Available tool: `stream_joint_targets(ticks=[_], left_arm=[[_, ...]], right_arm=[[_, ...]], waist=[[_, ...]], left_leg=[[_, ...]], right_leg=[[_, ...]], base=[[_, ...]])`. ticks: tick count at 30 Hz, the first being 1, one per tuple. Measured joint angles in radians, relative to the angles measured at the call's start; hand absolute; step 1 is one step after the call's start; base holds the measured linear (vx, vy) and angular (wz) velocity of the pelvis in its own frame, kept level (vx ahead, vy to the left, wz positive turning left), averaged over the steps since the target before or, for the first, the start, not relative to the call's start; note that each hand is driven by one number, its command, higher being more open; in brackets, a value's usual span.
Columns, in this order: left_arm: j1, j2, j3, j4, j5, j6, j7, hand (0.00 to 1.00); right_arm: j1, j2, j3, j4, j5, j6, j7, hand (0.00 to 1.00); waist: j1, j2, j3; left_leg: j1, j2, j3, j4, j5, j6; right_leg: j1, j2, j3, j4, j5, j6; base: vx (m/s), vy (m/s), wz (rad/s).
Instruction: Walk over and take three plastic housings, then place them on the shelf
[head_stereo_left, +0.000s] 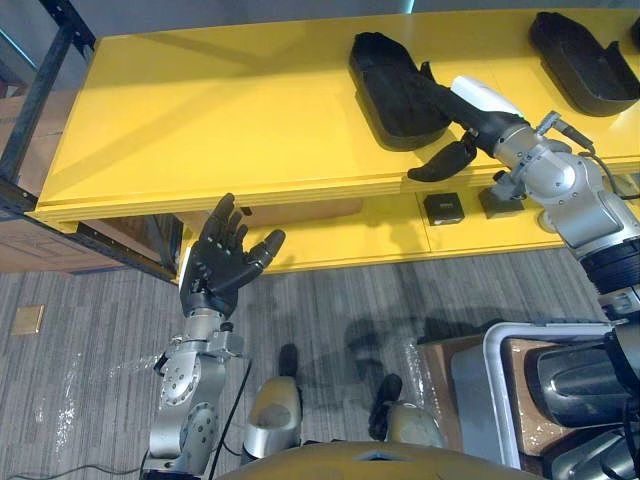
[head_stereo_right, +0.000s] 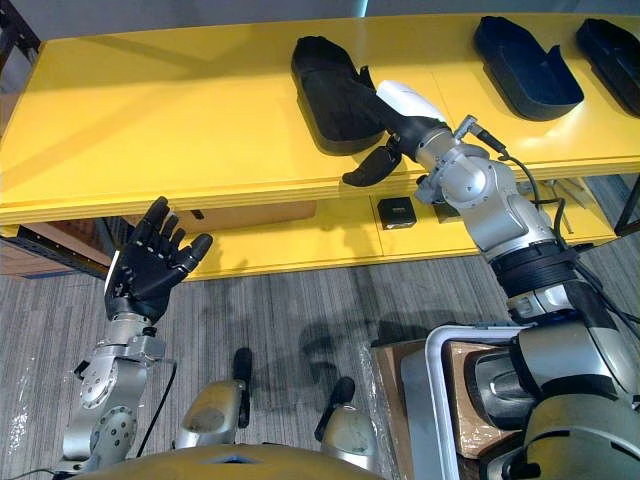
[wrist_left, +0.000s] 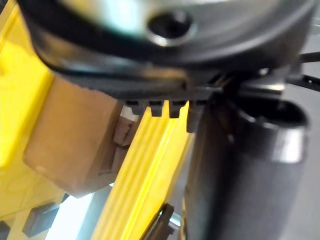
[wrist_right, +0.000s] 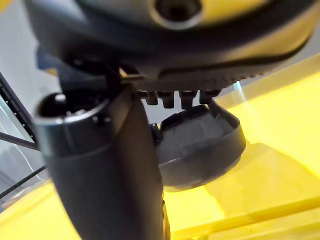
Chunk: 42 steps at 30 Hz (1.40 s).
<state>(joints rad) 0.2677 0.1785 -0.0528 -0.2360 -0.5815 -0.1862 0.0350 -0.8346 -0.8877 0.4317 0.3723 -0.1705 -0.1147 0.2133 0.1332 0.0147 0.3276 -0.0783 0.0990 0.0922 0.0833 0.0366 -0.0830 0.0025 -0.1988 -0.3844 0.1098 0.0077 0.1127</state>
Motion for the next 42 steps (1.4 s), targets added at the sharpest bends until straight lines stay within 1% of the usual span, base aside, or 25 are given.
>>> stream_joint_targets(ticks=[3, 4, 7, 9, 12, 16, 18, 19, 20, 21, 27, 32, 35, 38, 42], left_arm=[[-0.005, 0.005, 0.001, -0.003, 0.0, 0.008, -0.004, 1.0], [-0.004, 0.017, 0.001, -0.003, 0.0, 0.016, -0.004, 1.0], [-0.006, 0.019, 0.002, -0.003, 0.0, 0.017, -0.005, 1.0], [-0.005, 0.019, 0.005, -0.003, 0.0, 0.017, -0.007, 1.0], [-0.005, 0.019, 0.011, -0.003, -0.001, 0.017, -0.008, 1.0], [-0.011, 0.017, 0.012, -0.003, -0.003, 0.017, -0.014, 1.0], [-0.021, 0.022, 0.01, 0.003, -0.004, 0.017, -0.014, 1.0], [-0.025, 0.022, 0.009, 0.004, -0.004, 0.017, -0.014, 1.0], [-0.035, 0.023, 0.009, 0.008, -0.004, 0.017, -0.015, 1.0], [-0.039, 0.023, 0.009, 0.01, -0.004, 0.017, -0.015, 1.0], [-0.04, 0.026, -0.009, 0.016, -0.004, 0.017, -0.013, 1.0], [-0.038, 0.027, -0.011, 0.024, -0.005, 0.018, -0.013, 1.0], [-0.038, 0.027, -0.011, 0.024, -0.005, 0.023, -0.012, 1.0], [-0.038, 0.027, -0.012, 0.024, -0.005, 0.035, -0.012, 1.0], [-0.038, 0.027, -0.012, 0.024, -0.005, 0.036, -0.012, 1.0]], right_arm=[[0.0, 0.0, 0.016, 0.021, 0.0, 0.0, 0.0, 1.0], [0.0, 0.0, 0.032, 0.032, -0.001, 0.0, 0.0, 1.0], [-0.009, 0.001, 0.052, 0.066, 0.0, 0.001, 0.0, 1.0], [-0.025, 0.002, 0.064, 0.089, 0.0, 0.008, 0.0, 1.0], [-0.062, 0.015, 0.08, 0.133, 0.021, 0.041, 0.018, 1.0], [-0.095, 0.034, 0.092, 0.181, 0.039, 0.107, 0.037, 1.0], [-0.14, 0.061, 0.113, 0.214, 0.037, 0.152, 0.054, 1.0], [-0.152, 0.066, 0.118, 0.224, 0.036, 0.162, 0.06, 1.0], [-0.176, 0.075, 0.13, 0.246, 0.034, 0.187, 0.067, 1.0], [-0.186, 0.081, 0.13, 0.252, 0.034, 0.199, 0.07, 1.0], [-0.229, 0.101, 0.13, 0.291, 0.028, 0.242, 0.074, 1.0], [-0.25, 0.109, 0.13, 0.302, 0.027, 0.28, 0.073, 1.0], [-0.256, 0.109, 0.13, 0.301, 0.028, 0.286, 0.073, 1.0], [-0.26, 0.109, 0.13, 0.301, 0.031, 0.298, 0.073, 1.0], [-0.267, 0.109, 0.13, 0.301, 0.038, 0.31, 0.073, 1.0]], waist=[[0.008, 0.0, 0.0], [0.015, 0.0, 0.0], [0.027, 0.0, 0.0], [0.029, 0.0, 0.0], [0.028, 0.0, 0.0], [0.026, 0.001, 0.0], [0.026, 0.001, 0.001], [0.026, 0.001, 0.001], [0.028, 0.001, 0.001], [0.028, 0.001, 0.001], [0.029, 0.002, 0.003], [0.034, 0.002, 0.004], [0.033, 0.002, 0.005], [0.032, 0.002, 0.007], [0.031, 0.002, 0.013]], left_leg=[[-0.005, -0.001, -0.003, 0.0, 0.0, 0.0], [-0.006, -0.001, -0.003, 0.0, 0.0, 0.0], [-0.008, -0.001, -0.006, 0.0, 0.001, 0.0], [-0.012, -0.002, -0.01, 0.0, 0.002, 0.001], [-0.016, -0.002, -0.014, 0.0, 0.004, 0.001], [-0.017, -0.002, -0.017, -0.001, 0.008, 0.001], [-0.019, 0.002, -0.017, -0.001, 0.01, 0.001], [-0.019, 0.003, -0.018, -0.001, 0.011, 0.001], [-0.022, 0.007, -0.019, -0.001, 0.012, 0.001], [-0.028, 0.014, -0.019, -0.001, 0.014, -0.001], [-0.039, 0.018, -0.027, -0.03, 0.047, -0.004], [-0.036, 0.032, -0.029, -0.06, 0.065, -0.016], [-0.035, 0.035, -0.029, -0.071, 0.08, -0.012], [-0.035, 0.035, -0.029, -0.071, 0.08, -0.012], [-0.035, 0.035, -0.029, -0.071, 0.081, -0.012]], right_leg=[[-0.001, 0.001, -0.003, -0.007, 0.005, 0.0], [-0.001, 0.001, -0.003, -0.008, 0.005, 0.0], [-0.001, 0.001, -0.007, -0.008, 0.005, 0.0], [-0.002, 0.001, -0.011, -0.009, 0.005, 0.0], [-0.004, 0.001, -0.016, -0.009, 0.005, -0.001], [-0.004, 0.001, -0.018, -0.008, 0.006, -0.002], [-0.005, 0.004, -0.019, -0.008, 0.008, -0.005], [-0.005, 0.005, -0.019, -0.008, 0.008, -0.006], [-0.009, 0.008, -0.019, -0.008, 0.01, -0.008], [-0.014, 0.011, -0.02, -0.008, 0.012, -0.011], [-0.035, 0.022, -0.024, -0.007, 0.022, -0.02], [-0.049, 0.027, -0.024, -0.005, 0.025, -0.024], [-0.053, 0.028, -0.025, -0.002, 0.027, -0.027], [-0.053, 0.028, -0.024, 0.0, 0.027, -0.028], [-0.054, 0.028, -0.025, 0.002, 0.027, -0.028]], base=[[0.0, -0.001, 0.04], [0.0, 0.0, 0.0], [0.0, -0.001, 0.02], [0.0, -0.003, 0.07], [-0.01, 0.0, 0.03], [-0.02, -0.001, 0.01], [-0.04, -0.004, 0.0], [-0.07, -0.009, 0.0], [-0.07, -0.018, 0.0], [-0.07, -0.023, 0.0], [-0.07, -0.011, 0.02], [-0.05, -0.02, 0.0], [0.0, 0.0, 0.0], [0.0, 0.0, 0.0], [0.0, 0.0, 0.0]])
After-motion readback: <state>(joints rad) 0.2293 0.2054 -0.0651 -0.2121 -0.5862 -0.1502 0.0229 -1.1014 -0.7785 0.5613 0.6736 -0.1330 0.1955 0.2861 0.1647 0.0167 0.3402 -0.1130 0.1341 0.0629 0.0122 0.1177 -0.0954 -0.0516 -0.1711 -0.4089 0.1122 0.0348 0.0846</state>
